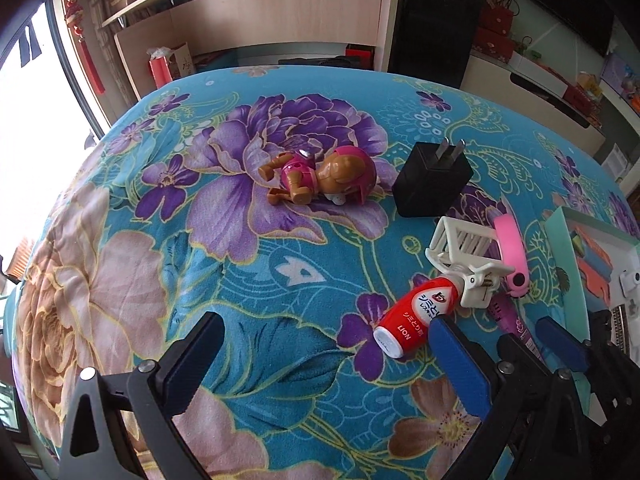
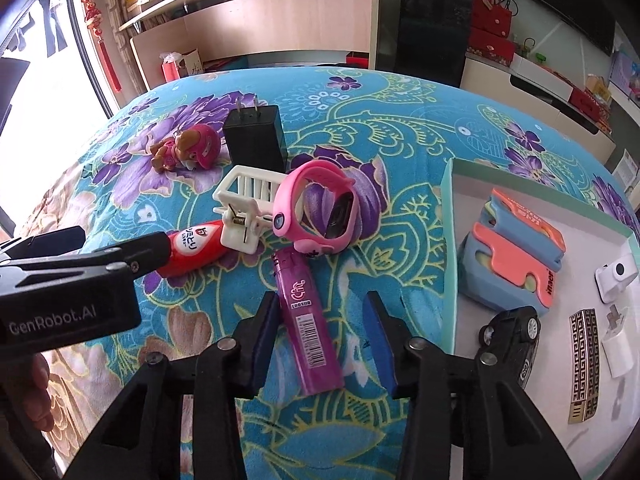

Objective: Organize rigid objects
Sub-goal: 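Grasp the pink lighter with the right tool while the left tool grasps the red LION bottle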

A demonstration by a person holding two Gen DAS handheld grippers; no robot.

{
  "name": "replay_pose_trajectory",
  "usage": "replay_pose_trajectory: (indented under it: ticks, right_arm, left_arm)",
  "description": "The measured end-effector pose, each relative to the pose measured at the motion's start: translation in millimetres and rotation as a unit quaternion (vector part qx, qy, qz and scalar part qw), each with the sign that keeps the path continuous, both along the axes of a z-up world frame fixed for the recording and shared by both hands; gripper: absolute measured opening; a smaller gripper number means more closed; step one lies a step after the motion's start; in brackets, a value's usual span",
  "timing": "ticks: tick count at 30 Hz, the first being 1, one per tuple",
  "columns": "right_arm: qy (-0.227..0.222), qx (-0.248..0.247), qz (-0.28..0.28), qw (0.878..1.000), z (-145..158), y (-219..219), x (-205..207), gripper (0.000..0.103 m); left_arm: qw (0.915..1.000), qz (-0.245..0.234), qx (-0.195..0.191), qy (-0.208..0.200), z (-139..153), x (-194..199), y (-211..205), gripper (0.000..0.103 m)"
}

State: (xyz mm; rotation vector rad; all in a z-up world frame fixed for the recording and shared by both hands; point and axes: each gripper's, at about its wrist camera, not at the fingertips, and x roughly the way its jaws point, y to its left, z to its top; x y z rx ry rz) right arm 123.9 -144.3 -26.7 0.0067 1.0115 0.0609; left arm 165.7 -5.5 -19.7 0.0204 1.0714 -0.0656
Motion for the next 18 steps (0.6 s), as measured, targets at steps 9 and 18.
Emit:
replay_pose_trajectory:
  ticks: [9, 18]
  right_arm:
    - [0.001, 0.017, -0.009, 1.000, 1, -9, -1, 0.032]
    - [0.003, 0.017, -0.009, 1.000, 1, -9, -1, 0.032]
  left_arm:
    - [0.9998, -0.021, 0.002, -0.001, -10, 13, -19, 0.103]
    - [0.9983, -0.057, -0.002, -0.007, -12, 21, -36, 0.081]
